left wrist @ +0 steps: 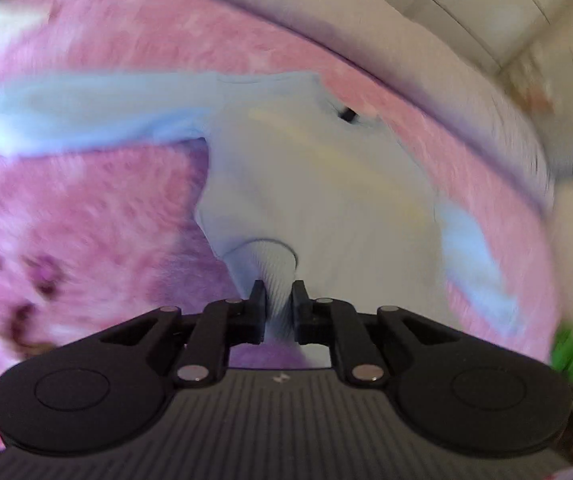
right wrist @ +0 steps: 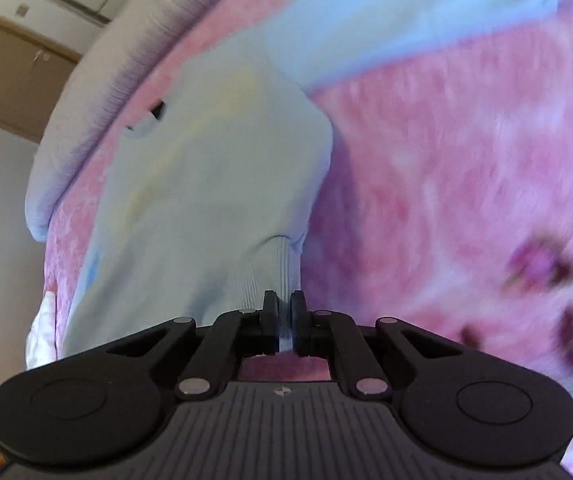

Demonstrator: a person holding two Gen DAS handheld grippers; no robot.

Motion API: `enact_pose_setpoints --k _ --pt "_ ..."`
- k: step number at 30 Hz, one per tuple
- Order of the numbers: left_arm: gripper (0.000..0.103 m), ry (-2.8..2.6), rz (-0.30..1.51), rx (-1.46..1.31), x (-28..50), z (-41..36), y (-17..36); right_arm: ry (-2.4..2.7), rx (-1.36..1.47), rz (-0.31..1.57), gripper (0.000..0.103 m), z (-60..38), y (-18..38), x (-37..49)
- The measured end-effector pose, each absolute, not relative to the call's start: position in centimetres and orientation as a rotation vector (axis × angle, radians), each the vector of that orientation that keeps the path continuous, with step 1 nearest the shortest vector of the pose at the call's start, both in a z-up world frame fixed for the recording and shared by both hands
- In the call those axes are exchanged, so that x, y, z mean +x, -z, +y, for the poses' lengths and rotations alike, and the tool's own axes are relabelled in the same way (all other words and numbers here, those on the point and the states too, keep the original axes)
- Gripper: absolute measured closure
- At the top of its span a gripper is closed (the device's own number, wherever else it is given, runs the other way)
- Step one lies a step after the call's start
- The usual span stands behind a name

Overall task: Fold clothes
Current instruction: 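Grasp the sweatshirt hem with the left gripper while the right gripper grasps the other hem corner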

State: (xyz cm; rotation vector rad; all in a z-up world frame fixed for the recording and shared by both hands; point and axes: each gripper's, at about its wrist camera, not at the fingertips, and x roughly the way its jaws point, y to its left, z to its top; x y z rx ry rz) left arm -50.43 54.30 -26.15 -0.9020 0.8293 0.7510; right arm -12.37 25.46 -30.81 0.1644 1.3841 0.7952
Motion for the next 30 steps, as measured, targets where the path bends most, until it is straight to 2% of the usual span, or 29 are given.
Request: enact_pose_setpoints --k 2,4,6,8,9,10,13,17,20,21,22,24,29,30 --pt "0.085 -0.776 0.944 -0.854 -50.9 52.4 25.6 -0.725 0.056 1.402 0.098 24.4 29.4 -11.4" --pt "0.086 -0.871 1.088 -0.925 -52.4 52.0 29.6 -0.632 -0.044 1.469 0.091 23.7 30.6 -10.8" --pt "0.084 -0.867 1.048 -1.011 -53.5 52.3 31.4 -0.546 -0.117 1.522 0.080 22.9 32.1 -10.3" --pt "0.064 -0.828 0.970 -1.096 -54.0 52.8 32.6 -0.542 -0.094 1.531 0.077 21.6 33.2 -10.4" --pt "0.056 -0.823 0.937 -1.098 -53.7 53.1 32.9 -0.548 -0.066 1.527 0.068 20.7 33.5 -10.6" --pt "0.055 -0.818 0.904 -1.100 -53.3 53.5 33.3 -0.561 -0.028 1.525 0.058 20.3 33.9 -10.7" --pt "0.054 -0.824 0.877 -1.116 -51.8 54.6 34.8 -0.594 0.064 1.503 0.055 20.1 34.9 -10.8" --pt "0.056 -0.800 0.903 -1.156 -50.1 54.5 37.4 -0.625 0.122 1.467 0.049 20.9 36.4 -11.2" --pt "0.070 -0.781 0.894 -1.160 -49.0 53.8 38.4 -0.628 0.134 1.442 0.049 21.3 37.9 -11.6" --pt "0.084 -0.776 0.887 -1.154 -49.2 53.7 38.2 -0.631 0.148 1.432 0.048 21.5 38.4 -11.6" --pt "0.093 -0.772 0.882 -1.147 -49.4 53.6 37.9 -0.635 0.154 1.425 0.060 21.6 38.6 -11.6" --pt "0.096 -0.775 0.889 -1.110 -50.9 53.5 36.6 -0.655 0.155 1.430 0.095 21.8 38.3 -11.6" --pt "0.096 -0.780 0.909 -1.020 -54.4 53.3 33.5 -0.789 0.108 1.375 0.096 22.1 34.7 -13.3" --pt "0.095 -0.780 0.932 -1.019 -54.1 53.4 34.6 -0.798 0.079 1.376 0.096 22.2 34.5 -13.9"
